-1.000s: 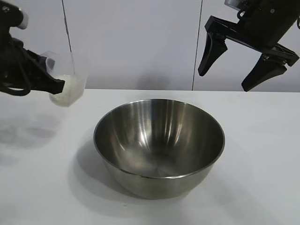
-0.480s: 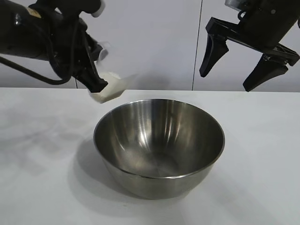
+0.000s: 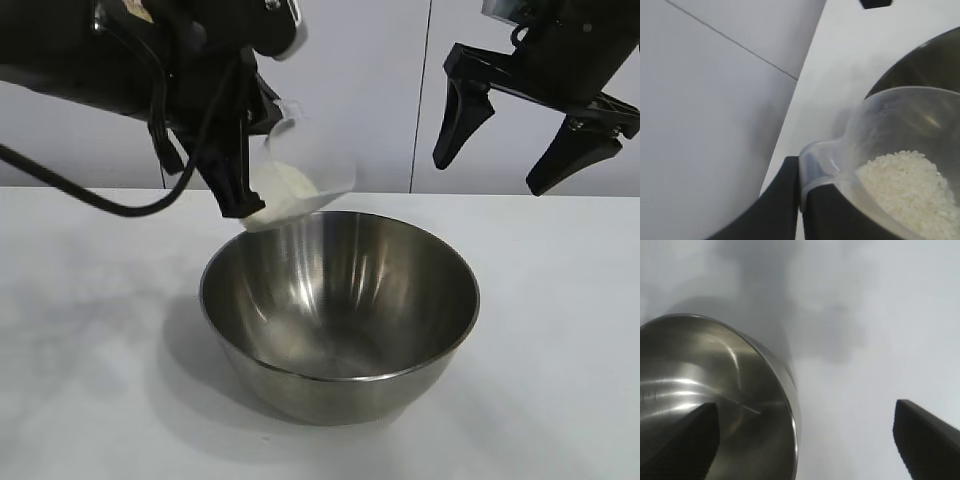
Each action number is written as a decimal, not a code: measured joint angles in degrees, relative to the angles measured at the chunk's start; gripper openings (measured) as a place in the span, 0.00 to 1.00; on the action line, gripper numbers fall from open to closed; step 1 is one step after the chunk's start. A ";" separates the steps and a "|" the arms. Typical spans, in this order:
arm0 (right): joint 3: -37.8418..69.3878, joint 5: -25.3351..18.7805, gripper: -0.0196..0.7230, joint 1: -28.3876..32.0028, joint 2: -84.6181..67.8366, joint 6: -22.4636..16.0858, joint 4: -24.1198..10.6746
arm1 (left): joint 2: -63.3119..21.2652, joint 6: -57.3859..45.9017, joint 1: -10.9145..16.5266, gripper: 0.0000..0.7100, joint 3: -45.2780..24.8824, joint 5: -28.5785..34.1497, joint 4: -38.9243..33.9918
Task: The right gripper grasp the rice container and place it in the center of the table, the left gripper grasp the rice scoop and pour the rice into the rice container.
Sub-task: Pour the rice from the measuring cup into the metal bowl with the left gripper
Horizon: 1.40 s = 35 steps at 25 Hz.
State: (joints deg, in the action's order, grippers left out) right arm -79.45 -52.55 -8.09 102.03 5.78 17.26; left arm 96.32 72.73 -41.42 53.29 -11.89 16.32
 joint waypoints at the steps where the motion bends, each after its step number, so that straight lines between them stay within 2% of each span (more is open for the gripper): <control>1: 0.00 0.00 0.90 0.00 0.00 0.00 -0.17 | 0.40 1.86 -0.45 0.01 0.00 0.11 -0.13; 5: 0.00 0.16 0.90 0.00 0.00 0.00 -0.41 | 1.57 10.14 -1.88 0.01 0.06 0.39 -0.26; 9: 0.00 0.94 0.90 0.00 0.00 0.00 -0.85 | 2.21 17.33 -2.02 0.01 0.15 0.67 -0.31; 17: 0.00 1.52 0.90 0.00 0.00 0.00 -1.05 | 2.26 25.32 -2.02 0.01 0.15 1.17 -1.12; 23: 0.00 1.63 0.90 0.00 0.00 0.00 -1.09 | 2.26 26.65 -2.02 0.01 0.19 1.17 -3.34; 30: 0.00 1.69 0.90 0.00 0.00 0.00 -1.16 | 2.26 26.88 -2.02 0.01 0.19 1.12 -12.47; 35: 0.00 1.69 0.90 0.00 0.00 0.00 -1.17 | 2.26 26.88 -2.02 0.01 0.48 0.48 -13.80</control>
State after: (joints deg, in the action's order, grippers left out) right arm -79.45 -50.87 -8.09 102.03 5.78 16.09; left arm 98.58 99.61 -43.44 53.76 -11.41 2.52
